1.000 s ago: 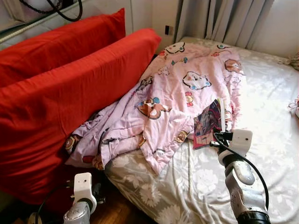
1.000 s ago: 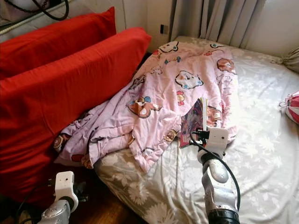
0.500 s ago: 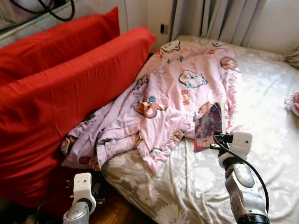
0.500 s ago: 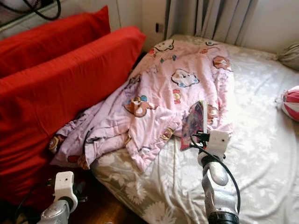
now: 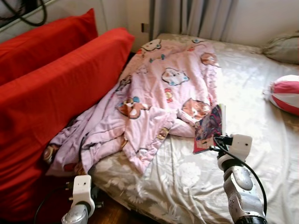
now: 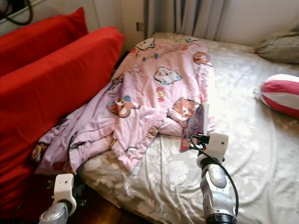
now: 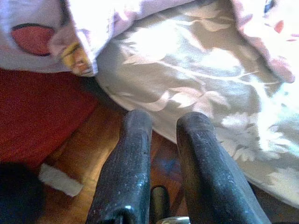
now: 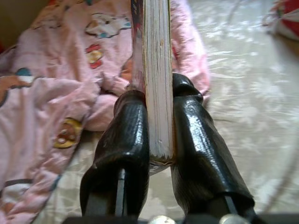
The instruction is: Clean up the room
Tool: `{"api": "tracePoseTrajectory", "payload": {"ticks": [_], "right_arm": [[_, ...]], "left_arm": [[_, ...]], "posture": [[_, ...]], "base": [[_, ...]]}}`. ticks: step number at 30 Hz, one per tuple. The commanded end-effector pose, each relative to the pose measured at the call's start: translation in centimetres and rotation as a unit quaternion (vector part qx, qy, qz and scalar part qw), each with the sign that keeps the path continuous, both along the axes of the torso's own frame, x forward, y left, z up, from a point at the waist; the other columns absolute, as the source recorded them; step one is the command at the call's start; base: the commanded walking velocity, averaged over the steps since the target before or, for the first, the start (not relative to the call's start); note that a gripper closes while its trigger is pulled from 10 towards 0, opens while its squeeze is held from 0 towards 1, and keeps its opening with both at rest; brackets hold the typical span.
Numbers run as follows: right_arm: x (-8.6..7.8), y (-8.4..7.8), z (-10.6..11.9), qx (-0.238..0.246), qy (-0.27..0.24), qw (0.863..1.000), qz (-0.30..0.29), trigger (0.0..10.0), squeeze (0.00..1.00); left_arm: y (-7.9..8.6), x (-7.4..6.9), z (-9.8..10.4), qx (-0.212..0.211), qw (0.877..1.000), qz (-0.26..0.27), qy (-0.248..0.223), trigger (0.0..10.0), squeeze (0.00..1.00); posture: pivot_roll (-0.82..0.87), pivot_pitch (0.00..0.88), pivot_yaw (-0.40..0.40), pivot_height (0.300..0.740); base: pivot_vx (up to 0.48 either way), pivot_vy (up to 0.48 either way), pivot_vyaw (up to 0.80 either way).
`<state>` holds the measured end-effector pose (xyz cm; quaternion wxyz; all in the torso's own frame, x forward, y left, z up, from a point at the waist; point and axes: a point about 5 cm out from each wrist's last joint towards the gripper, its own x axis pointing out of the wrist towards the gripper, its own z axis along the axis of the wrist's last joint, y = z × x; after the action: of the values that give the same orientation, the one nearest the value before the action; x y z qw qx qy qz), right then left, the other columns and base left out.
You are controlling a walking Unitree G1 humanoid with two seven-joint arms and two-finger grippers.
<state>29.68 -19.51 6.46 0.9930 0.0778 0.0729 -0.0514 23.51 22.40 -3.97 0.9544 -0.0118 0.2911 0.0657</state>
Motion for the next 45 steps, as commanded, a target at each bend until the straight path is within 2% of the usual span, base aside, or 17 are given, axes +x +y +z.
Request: {"api": "tracePoseTrajectory", "payload": {"ticks": [1, 12, 17, 32, 45], "right_arm": [[0.11, -0.03, 0.6, 0.002, -0.02, 1.0, -0.003, 10.0, 0.0], [0.06, 0.09, 0.32, 0.007, -0.014, 1.0, -0.004, 10.0, 0.0], [0.08, 0.09, 0.32, 0.007, -0.013, 1.0, -0.004, 10.0, 0.0], [0.1, 0.25, 0.24, 0.004, -0.015, 1.0, -0.001, 10.0, 0.0], [-0.01, 0.23, -0.01, 0.001, -0.011, 1.0, 0.004, 10.0, 0.0]], "left_arm": [[0.21, -0.49, -0.29, -0.001, 1.0, 0.004, 0.006, 10.0, 0.0], [0.07, -0.59, -0.41, 0.005, 1.0, -0.003, 0.012, 10.0, 0.0], [0.08, -0.52, -0.36, 0.01, 1.0, -0.005, 0.012, 10.0, 0.0], [0.09, -0.73, -0.48, 0.007, 1.0, 0.001, 0.012, 10.0, 0.0], [-0.11, -0.74, -0.56, 0.006, 1.0, -0.003, 0.015, 10.0, 0.0]], "posture": [[0.01, 0.163, 0.005, 0.74], [0.01, 0.169, 0.005, 0.74], [0.01, 0.168, 0.005, 0.74], [0.01, 0.167, 0.004, 0.74], [0.01, 0.161, 0.01, 0.74]], "base": [[0.0, 0.0, -0.77], [0.0, 0.0, -0.77], [0.0, -0.442, -0.77], [0.0, -0.016, -0.76], [0.0, -0.233, 0.0]]}}
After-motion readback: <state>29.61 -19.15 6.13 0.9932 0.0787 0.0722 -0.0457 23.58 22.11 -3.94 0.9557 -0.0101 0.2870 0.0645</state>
